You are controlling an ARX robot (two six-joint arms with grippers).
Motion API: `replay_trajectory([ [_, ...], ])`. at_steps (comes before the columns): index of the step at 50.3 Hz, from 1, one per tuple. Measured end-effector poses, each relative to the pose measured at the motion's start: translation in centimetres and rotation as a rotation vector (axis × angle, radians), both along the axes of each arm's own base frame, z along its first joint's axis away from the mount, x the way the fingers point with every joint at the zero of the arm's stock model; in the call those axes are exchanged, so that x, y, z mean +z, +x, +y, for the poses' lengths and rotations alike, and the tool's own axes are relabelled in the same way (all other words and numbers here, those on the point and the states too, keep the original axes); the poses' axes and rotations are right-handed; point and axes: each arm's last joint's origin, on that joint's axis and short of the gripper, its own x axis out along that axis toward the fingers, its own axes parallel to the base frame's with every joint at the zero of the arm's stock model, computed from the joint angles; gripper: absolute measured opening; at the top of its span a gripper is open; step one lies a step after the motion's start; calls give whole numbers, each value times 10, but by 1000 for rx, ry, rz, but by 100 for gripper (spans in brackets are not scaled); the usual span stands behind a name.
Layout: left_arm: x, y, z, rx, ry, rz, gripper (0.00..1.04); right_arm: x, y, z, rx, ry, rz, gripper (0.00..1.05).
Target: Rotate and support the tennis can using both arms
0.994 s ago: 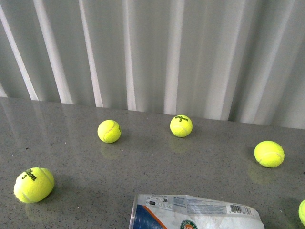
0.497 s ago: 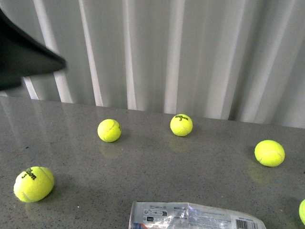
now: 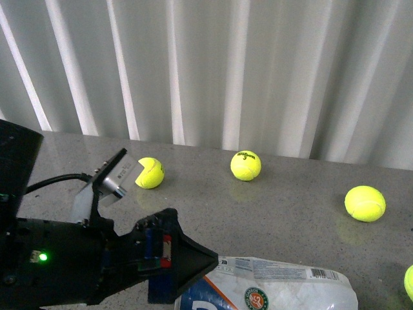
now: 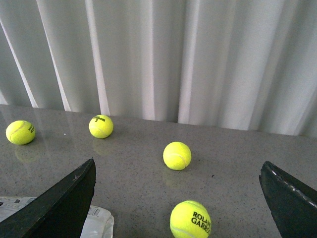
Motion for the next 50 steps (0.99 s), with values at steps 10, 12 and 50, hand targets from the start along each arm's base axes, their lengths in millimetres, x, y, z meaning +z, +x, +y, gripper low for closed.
replay_trajectory([
  [10, -26, -2, -16, -22, 25, 29, 98, 0, 0, 0, 0, 0, 0, 98],
  [12, -30, -3, -18, -24, 29, 36, 98, 0, 0, 0, 0, 0, 0, 98],
  [50, -56, -17, -46, 2, -51, 132, 36, 0, 0, 0, 0, 0, 0, 98],
])
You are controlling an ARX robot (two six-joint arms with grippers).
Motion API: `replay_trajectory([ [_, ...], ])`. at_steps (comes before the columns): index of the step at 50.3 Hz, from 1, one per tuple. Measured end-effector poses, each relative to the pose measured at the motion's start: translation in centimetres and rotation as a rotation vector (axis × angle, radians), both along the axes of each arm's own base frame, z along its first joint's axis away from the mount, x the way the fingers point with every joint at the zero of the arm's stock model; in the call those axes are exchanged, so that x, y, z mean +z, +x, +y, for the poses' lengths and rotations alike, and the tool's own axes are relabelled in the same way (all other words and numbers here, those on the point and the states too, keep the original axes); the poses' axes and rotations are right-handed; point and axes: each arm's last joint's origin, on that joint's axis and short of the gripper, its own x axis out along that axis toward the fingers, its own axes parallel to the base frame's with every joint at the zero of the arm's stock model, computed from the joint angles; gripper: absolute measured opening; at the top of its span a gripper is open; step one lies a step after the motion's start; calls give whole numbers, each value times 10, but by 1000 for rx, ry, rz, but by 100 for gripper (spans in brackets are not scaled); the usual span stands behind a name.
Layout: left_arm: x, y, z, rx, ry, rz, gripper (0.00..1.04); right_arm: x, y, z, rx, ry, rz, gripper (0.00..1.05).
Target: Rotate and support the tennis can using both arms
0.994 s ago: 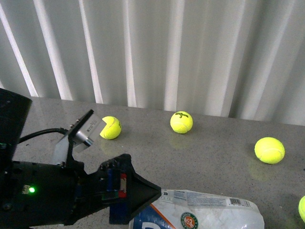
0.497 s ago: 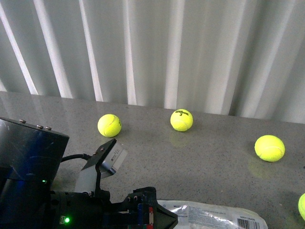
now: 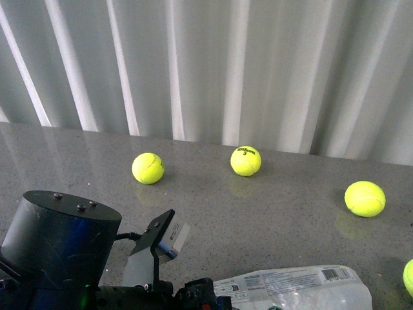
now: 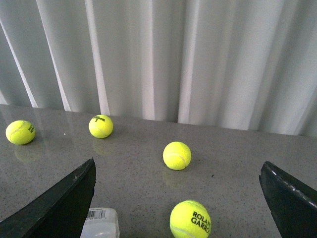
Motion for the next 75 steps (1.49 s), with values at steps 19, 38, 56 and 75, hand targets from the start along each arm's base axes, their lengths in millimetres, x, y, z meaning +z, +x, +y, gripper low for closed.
replay_trajectory([
  [19, 21, 5, 6, 0, 52, -50, 4, 0, 0, 0, 0, 0, 0, 98],
  [38, 154, 16, 20, -327, 403, -470, 4, 0, 0, 0, 0, 0, 0, 98],
  [56, 207, 9, 17, -1036, 1103, -760, 4, 0, 0, 0, 0, 0, 0, 98],
  [75, 202, 27, -43, -1355, 1249, -902, 4, 0, 0, 0, 0, 0, 0, 98],
])
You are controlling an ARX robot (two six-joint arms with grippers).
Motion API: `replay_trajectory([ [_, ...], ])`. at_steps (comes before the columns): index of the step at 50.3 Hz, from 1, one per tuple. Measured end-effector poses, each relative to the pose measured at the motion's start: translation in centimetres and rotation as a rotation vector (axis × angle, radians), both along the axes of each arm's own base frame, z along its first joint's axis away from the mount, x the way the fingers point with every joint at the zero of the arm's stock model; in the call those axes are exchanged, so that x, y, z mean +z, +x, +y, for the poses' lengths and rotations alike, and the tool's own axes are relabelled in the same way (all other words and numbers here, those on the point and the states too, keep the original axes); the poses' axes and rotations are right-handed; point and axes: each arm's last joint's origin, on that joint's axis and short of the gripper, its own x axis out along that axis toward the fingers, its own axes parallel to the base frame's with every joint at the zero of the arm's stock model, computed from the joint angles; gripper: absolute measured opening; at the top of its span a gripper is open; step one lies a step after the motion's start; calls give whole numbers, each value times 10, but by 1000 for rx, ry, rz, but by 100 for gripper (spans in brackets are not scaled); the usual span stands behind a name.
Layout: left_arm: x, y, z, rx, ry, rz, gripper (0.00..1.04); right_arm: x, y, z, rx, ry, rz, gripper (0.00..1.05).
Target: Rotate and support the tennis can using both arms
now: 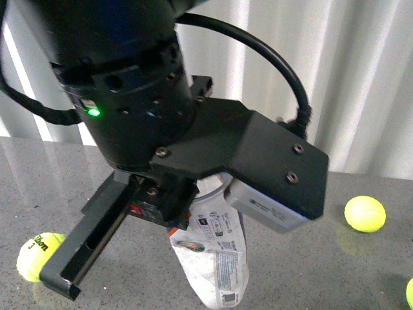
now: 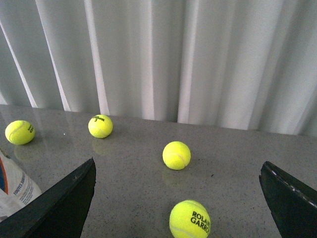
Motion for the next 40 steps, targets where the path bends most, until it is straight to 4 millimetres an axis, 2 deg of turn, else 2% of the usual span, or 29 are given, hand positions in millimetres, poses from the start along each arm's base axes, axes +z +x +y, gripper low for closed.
replay_trajectory([
  [19, -14, 14, -25, -93, 105, -59, 4, 0, 0, 0, 0, 0, 0, 98],
  [37, -23, 15, -29, -151, 169, -36, 4, 0, 0, 0, 0, 0, 0, 98],
  [40, -23, 16, -29, -151, 167, -39, 10, 0, 0, 0, 0, 0, 0, 98],
])
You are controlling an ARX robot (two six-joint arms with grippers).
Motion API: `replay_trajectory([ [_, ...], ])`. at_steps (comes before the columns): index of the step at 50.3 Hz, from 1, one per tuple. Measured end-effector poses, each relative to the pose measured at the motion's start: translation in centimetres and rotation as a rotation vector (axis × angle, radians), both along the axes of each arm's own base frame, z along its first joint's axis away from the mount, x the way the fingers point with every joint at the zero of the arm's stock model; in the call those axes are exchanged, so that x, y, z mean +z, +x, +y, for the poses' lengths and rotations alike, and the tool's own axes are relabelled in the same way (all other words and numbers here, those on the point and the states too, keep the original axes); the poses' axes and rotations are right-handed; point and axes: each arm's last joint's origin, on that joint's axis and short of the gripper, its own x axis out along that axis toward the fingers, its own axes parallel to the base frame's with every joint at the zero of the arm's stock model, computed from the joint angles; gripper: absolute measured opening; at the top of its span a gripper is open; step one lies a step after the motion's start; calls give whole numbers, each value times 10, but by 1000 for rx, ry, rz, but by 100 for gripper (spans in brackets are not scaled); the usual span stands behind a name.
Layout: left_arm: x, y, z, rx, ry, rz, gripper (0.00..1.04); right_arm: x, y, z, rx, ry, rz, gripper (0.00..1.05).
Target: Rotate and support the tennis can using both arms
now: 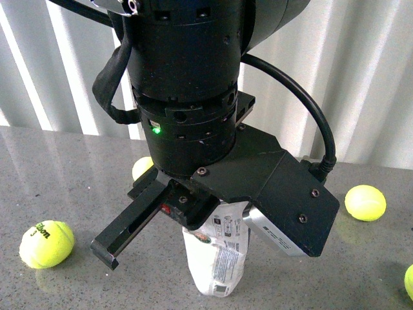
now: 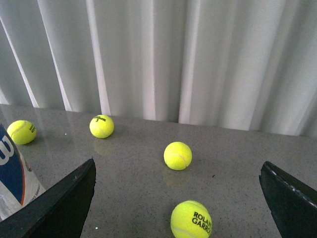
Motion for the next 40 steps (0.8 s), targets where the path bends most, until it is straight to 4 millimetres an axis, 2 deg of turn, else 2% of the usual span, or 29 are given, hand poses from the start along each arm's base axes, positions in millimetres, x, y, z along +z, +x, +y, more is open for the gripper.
replay_trajectory([
  [13, 8, 5, -1, 6, -19, -20, 65, 0, 0, 0, 0, 0, 0, 98],
  [21, 14, 2, -2, -2, -49, 2, 99, 0, 0, 0, 0, 0, 0, 98],
  [25, 24, -1, -1, -13, -92, -10, 98, 0, 0, 0, 0, 0, 0, 98],
  [31, 53, -13, 4, -25, -231, -37, 98, 0, 0, 0, 0, 0, 0, 98],
  [33, 72, -23, 10, -34, -344, -50, 98, 0, 0, 0, 0, 0, 0, 98],
  [38, 104, -39, 26, -44, -577, -88, 98, 0, 0, 0, 0, 0, 0, 98],
  [40, 122, -49, 41, -33, -751, -115, 98, 0, 0, 0, 0, 0, 0, 98],
])
